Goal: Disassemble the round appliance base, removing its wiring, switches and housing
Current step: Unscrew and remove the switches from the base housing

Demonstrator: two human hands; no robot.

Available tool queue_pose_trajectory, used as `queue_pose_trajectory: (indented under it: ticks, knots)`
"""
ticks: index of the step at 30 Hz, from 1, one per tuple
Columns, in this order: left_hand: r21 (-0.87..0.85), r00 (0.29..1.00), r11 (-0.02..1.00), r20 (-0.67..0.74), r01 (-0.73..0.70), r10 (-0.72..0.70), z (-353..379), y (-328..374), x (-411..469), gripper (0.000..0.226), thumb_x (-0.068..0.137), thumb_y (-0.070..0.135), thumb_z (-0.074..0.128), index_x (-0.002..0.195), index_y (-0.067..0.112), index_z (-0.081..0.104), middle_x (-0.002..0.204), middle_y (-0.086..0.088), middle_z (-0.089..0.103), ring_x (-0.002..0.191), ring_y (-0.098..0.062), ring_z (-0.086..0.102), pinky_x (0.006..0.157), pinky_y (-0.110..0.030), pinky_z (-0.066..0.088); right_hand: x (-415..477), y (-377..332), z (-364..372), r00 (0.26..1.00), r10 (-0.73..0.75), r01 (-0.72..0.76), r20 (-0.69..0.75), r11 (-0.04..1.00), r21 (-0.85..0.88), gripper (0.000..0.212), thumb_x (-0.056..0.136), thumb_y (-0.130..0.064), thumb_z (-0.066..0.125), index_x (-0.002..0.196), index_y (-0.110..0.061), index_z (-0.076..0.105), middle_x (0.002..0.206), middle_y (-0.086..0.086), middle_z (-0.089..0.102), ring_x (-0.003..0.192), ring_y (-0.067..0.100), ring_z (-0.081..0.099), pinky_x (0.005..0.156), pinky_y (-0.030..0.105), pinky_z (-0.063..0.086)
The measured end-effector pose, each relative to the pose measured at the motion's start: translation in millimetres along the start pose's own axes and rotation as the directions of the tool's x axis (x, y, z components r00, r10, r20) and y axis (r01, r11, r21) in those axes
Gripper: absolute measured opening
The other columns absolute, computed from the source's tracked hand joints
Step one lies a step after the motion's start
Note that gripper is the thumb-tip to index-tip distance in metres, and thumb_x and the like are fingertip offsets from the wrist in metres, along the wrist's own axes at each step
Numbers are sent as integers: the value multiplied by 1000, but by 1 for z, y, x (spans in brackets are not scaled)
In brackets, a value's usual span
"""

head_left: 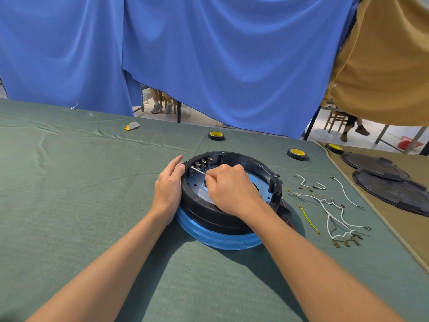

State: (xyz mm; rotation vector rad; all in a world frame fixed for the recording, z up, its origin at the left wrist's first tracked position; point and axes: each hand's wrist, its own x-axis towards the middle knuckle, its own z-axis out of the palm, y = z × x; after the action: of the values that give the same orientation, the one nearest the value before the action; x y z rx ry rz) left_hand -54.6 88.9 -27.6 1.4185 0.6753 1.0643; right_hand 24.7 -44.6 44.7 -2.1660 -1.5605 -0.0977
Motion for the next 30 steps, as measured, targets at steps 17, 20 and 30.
queue_pose_trajectory:
  ticks: [17, 20, 30]
  knots:
    - [-9, 999, 999, 2, 36, -36, 0, 1, -1, 50, 76, 43, 51, 115, 17, 70, 114, -5, 70, 114, -27, 61, 104, -53, 43, 0, 4, -2, 996, 76, -76, -52, 997, 4, 35, 92, -18, 41, 61, -9, 54, 62, 8, 52, 63, 25, 51, 52, 36, 44]
    - [-14, 999, 999, 8, 45, -45, 0, 3, -3, 52, 77, 44, 50, 116, 16, 69, 115, -6, 70, 115, -28, 61, 105, -54, 42, 1, 3, 0, 998, 66, -67, -22, 998, -20, 35, 92, -18, 41, 58, -12, 47, 61, 6, 46, 61, 22, 43, 48, 29, 30]
    - [49, 998, 997, 22, 54, -55, 3, 8, -6, 53, 80, 45, 45, 119, 18, 68, 120, -8, 67, 120, -31, 57, 107, -54, 39, 6, -1, 1, 997, -9, 15, 71, 996, -86, 45, 101, -21, 41, 57, -19, 34, 61, -3, 35, 72, 26, 39, 64, 33, 30]
